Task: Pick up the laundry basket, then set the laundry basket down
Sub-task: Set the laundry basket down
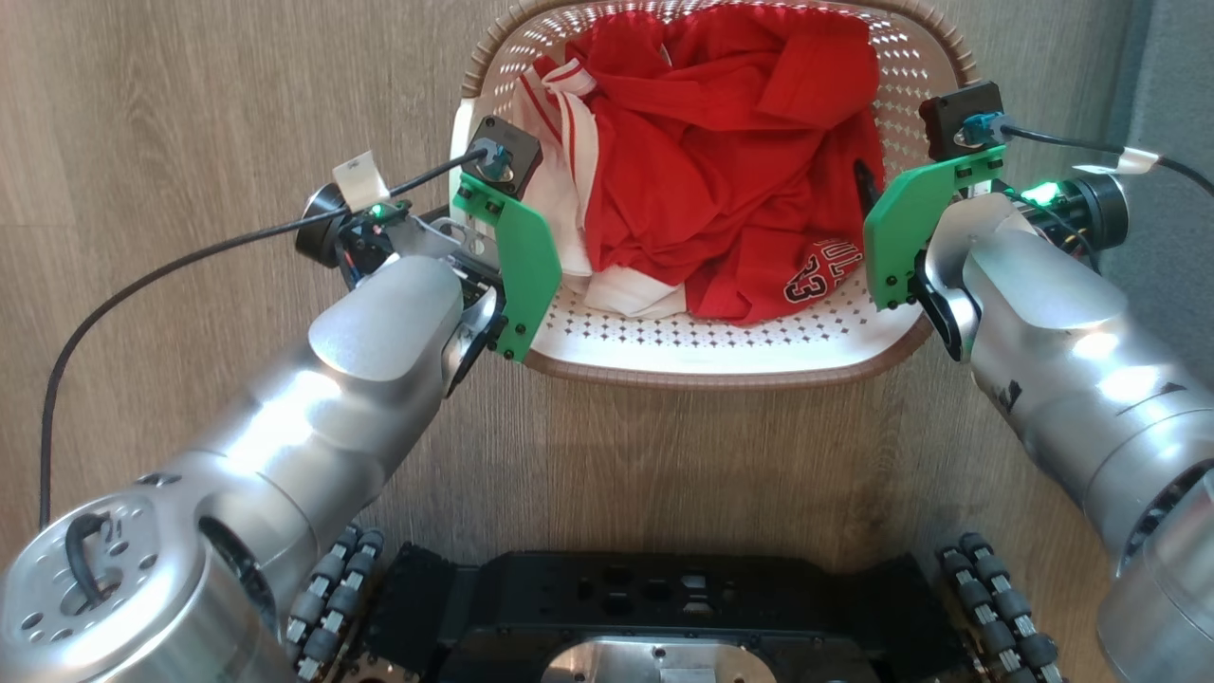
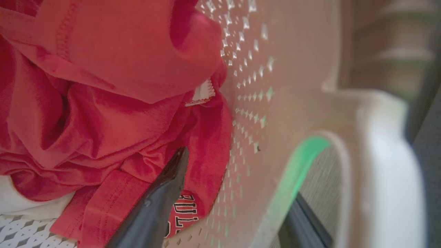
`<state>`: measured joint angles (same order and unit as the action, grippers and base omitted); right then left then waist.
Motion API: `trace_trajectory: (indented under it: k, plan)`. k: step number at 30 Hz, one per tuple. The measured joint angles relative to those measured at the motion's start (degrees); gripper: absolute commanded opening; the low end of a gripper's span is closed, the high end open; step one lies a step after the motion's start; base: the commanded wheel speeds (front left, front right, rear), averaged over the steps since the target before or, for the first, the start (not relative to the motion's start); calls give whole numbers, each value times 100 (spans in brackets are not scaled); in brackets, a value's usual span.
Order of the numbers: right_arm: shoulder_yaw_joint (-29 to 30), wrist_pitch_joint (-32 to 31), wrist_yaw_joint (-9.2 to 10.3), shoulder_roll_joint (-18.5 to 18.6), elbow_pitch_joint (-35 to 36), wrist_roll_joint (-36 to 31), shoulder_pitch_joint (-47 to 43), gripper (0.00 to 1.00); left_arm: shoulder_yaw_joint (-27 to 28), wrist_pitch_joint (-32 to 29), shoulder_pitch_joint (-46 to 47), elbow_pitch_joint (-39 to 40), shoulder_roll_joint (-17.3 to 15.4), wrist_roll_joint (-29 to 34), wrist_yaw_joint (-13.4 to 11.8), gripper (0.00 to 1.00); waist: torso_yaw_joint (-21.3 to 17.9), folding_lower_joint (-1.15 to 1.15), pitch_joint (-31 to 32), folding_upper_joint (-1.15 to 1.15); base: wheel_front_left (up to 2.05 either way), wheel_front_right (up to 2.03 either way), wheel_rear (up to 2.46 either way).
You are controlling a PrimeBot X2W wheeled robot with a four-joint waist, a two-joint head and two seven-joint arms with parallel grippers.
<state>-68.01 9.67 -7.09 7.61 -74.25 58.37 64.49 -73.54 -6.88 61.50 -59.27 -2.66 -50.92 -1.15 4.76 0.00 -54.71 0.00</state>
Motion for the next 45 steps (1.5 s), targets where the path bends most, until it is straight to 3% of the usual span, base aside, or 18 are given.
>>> trace_trajectory:
  k: [16, 26, 39, 45]
  plan:
    - [274, -405, 0, 118, 14, -422, -9, 100, -5, 16, -51, -58, 7, -26, -4, 100, 24, 0, 258, 0, 0, 0, 0]
    - [813, -793, 0, 199, 10, -1003, -194, 100, -9, 142, -253, -137, 20, -80, 11, 100, 61, 0, 683, 0, 0, 0, 0]
    - [1685, -896, -1, -250, 2, -1395, -1190, 100, 1, 546, -1117, -811, 42, -441, 66, 100, -65, 0, 1972, 0, 0, 0, 0]
    - [1951, -216, -1, -356, 15, -1310, -1605, 100, 23, 1292, -1607, -1043, 43, -523, 63, 100, -154, -1, 2782, 0, 0, 0, 0]
